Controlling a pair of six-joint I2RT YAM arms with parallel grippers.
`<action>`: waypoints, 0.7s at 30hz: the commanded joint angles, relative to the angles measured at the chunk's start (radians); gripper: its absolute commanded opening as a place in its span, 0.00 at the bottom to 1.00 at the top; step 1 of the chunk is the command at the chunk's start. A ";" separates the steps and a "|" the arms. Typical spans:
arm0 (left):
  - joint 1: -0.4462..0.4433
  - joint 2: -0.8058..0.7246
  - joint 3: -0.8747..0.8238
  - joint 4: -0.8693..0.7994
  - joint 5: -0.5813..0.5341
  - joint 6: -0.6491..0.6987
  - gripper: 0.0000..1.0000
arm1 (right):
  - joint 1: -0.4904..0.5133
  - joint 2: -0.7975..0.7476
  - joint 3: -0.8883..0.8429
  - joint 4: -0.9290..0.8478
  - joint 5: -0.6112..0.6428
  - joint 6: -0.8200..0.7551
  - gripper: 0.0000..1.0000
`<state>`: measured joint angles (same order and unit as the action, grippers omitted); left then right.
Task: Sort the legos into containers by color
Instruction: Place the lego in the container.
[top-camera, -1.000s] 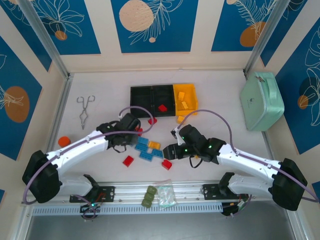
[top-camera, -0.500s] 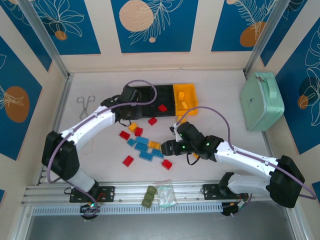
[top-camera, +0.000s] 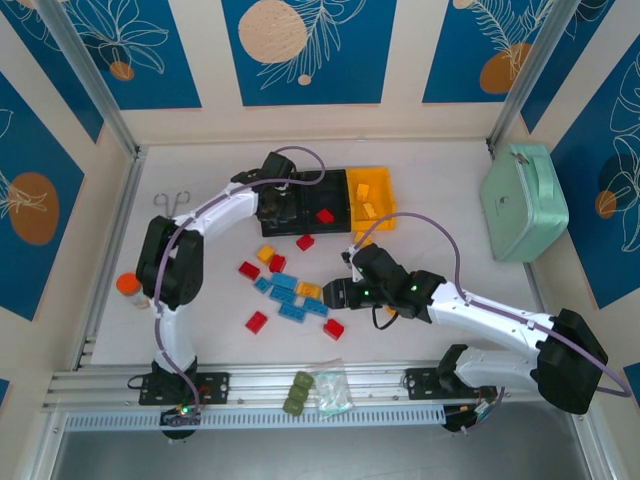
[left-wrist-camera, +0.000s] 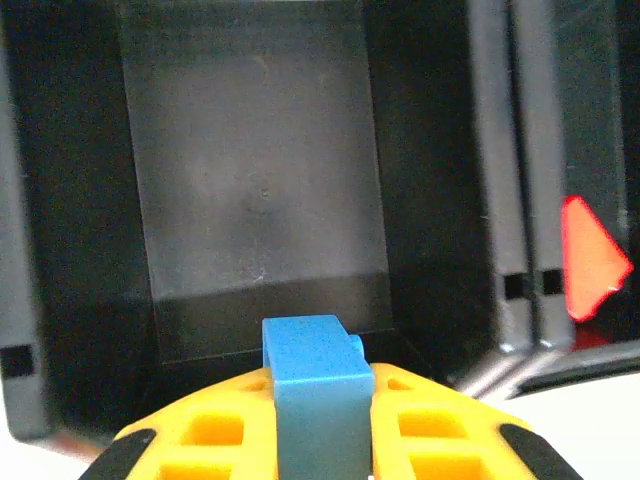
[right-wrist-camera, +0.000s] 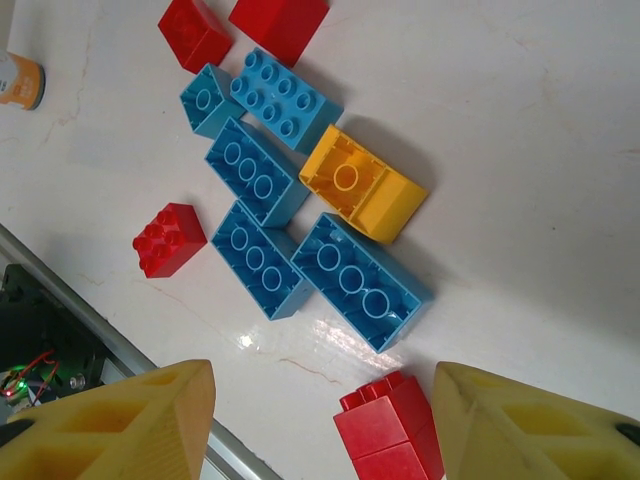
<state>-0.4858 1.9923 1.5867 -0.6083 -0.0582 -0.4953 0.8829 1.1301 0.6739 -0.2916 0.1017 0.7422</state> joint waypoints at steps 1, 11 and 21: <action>0.010 0.032 0.054 -0.012 0.005 0.013 0.14 | 0.005 -0.006 -0.002 -0.003 0.019 0.017 0.59; 0.013 0.085 0.117 -0.039 0.009 0.009 0.32 | 0.002 -0.013 0.001 -0.014 0.029 0.008 0.59; 0.010 -0.022 0.083 -0.045 0.010 0.006 0.42 | -0.008 -0.018 0.019 -0.024 0.031 -0.012 0.59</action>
<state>-0.4843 2.0575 1.6691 -0.6270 -0.0559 -0.4919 0.8814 1.1297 0.6735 -0.2958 0.1173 0.7441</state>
